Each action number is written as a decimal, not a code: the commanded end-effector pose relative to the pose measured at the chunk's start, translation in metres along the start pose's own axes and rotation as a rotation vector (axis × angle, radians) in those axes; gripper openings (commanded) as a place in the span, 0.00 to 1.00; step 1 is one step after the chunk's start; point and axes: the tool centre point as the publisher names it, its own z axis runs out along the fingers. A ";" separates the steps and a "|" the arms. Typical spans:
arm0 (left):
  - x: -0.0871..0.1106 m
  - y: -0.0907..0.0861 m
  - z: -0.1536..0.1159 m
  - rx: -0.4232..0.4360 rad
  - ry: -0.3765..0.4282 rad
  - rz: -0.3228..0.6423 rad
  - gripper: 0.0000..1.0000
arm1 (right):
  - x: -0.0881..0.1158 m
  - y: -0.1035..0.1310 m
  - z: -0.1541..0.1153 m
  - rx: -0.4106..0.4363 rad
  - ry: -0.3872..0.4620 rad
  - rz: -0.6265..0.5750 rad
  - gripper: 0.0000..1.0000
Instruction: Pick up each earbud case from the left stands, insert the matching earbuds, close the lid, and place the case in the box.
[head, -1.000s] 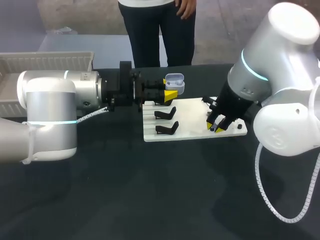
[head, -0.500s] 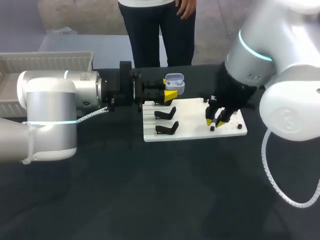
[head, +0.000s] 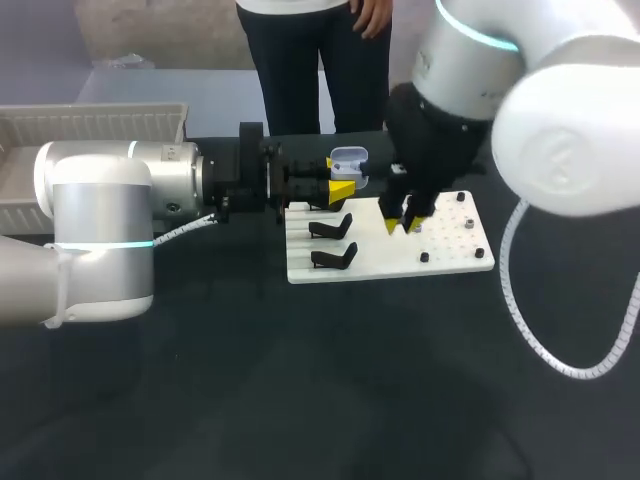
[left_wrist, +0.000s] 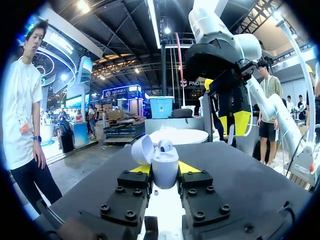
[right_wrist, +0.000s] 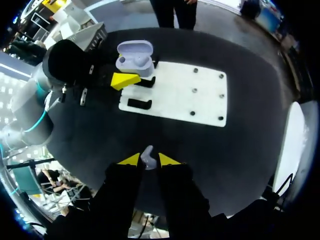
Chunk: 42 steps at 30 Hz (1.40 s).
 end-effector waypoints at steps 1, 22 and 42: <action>0.000 -0.001 0.001 -0.006 -0.001 0.002 0.00 | -0.008 0.013 -0.011 0.002 0.042 -0.034 0.00; 0.000 -0.001 0.001 -0.006 -0.001 0.002 0.00 | -0.018 0.032 -0.021 0.054 0.022 -0.135 0.00; 0.000 -0.001 0.001 -0.006 -0.001 0.002 0.00 | -0.076 0.041 -0.025 0.080 0.029 -0.208 0.00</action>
